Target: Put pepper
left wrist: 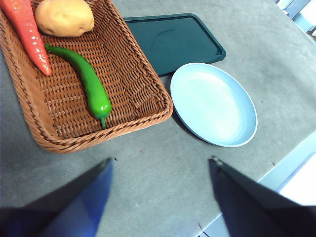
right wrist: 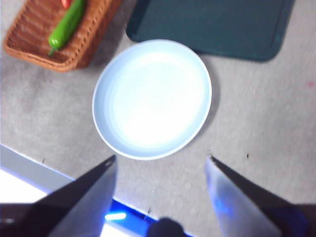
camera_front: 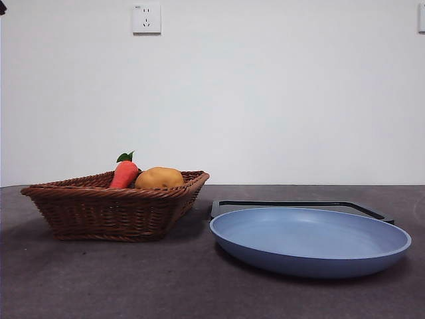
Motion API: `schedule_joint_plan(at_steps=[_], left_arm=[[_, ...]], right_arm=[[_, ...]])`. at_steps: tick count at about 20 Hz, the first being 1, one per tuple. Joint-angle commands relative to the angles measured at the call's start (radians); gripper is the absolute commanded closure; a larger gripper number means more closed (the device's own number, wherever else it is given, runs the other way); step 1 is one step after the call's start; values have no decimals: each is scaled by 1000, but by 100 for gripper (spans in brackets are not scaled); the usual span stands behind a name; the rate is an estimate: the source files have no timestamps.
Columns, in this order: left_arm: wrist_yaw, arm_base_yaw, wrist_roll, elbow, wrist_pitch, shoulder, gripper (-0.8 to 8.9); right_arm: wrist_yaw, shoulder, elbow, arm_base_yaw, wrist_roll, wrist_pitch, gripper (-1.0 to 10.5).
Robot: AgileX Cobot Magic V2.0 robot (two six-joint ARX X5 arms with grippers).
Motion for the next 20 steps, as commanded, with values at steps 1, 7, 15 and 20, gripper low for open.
schedule_joint_plan(at_steps=[1,7,15,20], left_arm=[[6,0,14,16,6,4,442],[6,0,11,16,21,4,442],[6,0,7,16,21,4,442],[5,0,7,16,22,4,442]], right_arm=[[1,27,15,3,7,6,610],[1,209,15,3,26,95,610],[12,576,15,9,29,309,639],[61,746,15,44,21,395,640]])
